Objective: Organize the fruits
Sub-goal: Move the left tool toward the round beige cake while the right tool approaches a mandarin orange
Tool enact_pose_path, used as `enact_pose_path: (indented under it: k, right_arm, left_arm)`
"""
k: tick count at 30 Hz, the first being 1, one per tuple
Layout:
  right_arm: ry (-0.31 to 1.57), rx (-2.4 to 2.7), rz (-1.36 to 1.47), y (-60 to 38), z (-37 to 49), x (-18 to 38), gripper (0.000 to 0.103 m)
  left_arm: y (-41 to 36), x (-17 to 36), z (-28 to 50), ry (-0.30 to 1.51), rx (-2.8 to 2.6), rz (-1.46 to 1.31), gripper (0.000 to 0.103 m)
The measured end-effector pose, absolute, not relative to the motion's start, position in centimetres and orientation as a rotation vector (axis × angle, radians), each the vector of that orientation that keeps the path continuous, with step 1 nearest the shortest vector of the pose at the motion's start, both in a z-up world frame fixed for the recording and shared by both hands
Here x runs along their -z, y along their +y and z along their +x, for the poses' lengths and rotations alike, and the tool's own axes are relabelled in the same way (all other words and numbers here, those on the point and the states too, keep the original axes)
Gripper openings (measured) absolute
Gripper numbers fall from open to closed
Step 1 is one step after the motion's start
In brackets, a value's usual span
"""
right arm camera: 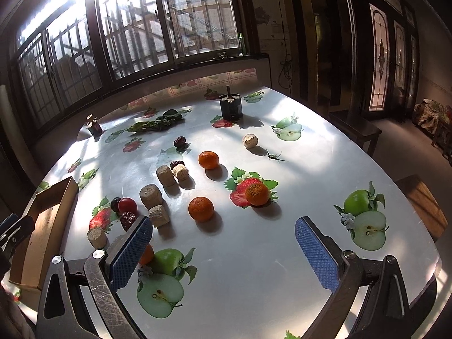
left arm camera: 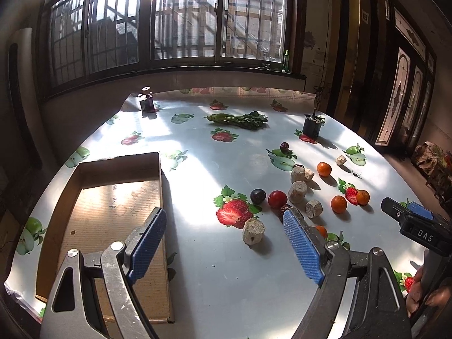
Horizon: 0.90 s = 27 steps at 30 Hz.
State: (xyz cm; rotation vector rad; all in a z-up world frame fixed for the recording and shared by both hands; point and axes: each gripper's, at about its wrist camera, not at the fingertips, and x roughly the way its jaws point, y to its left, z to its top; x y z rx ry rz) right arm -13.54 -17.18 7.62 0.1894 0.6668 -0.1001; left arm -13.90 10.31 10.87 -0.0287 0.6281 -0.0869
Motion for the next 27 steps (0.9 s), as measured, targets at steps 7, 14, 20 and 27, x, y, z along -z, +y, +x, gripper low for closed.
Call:
enact_pose_path:
  k: [7,14,20,27]
  right_arm:
    - [0.708,0.060,0.205,-17.6,-13.2,-7.2,0.102]
    - [0.769,-0.006,0.213,-17.3,-12.8,-6.1,0.100]
    - [0.838,-0.149,0.154,-14.3,-11.5,-5.4,0.083]
    - [0.955,-0.262,0.105,-10.6,-9.2,-3.5,0.081]
  left_arm:
    - [13.0,-9.9,-13.5,0.661,0.031,-0.062,0.084]
    - [11.7,-7.6,-12.0,0.748,0.083,-0.065,0.084]
    - [10.4,-6.7,-11.1,0.788,0.125,-0.045,0.080]
    - [10.1,-6.2,-10.2,0.808,0.137,-0.045,0.076]
